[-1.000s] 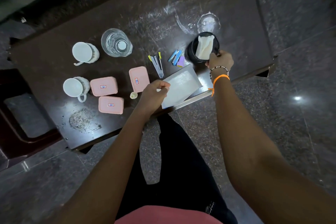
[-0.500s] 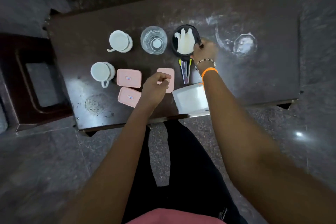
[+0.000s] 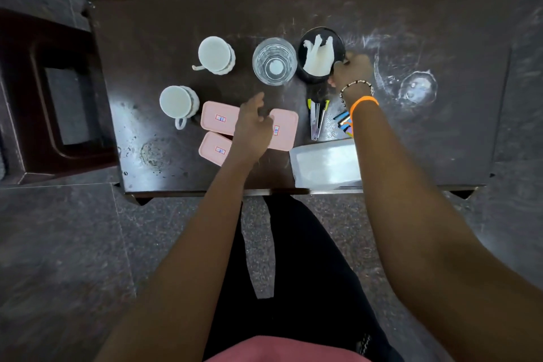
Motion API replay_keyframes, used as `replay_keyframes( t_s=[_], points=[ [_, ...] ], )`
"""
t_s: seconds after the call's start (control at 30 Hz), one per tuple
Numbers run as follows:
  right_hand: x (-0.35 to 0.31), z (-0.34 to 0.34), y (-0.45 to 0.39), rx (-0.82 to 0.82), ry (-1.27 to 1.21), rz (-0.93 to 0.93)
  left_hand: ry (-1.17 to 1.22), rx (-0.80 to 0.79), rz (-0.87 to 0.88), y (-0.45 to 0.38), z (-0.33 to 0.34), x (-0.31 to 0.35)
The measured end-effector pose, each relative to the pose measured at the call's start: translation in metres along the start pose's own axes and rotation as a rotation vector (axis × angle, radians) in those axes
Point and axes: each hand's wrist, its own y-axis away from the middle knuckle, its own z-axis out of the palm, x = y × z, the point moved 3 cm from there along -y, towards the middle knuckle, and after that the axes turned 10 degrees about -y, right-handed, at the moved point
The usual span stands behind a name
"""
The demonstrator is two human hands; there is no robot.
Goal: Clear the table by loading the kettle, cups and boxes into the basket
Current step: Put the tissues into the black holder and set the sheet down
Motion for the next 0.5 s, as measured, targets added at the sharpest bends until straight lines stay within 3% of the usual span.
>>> replay_keyframes(
  t_s=[0.17, 0.5],
  points=[
    [0.001, -0.002, 0.005, 0.015, 0.120, -0.004, -0.073, -0.065, -0.022, -0.022, -0.012, 0.008],
    [0.012, 0.002, 0.002, -0.017, 0.053, -0.012, -0.171, -0.174, 0.014, -0.036, -0.004, 0.007]
  ],
)
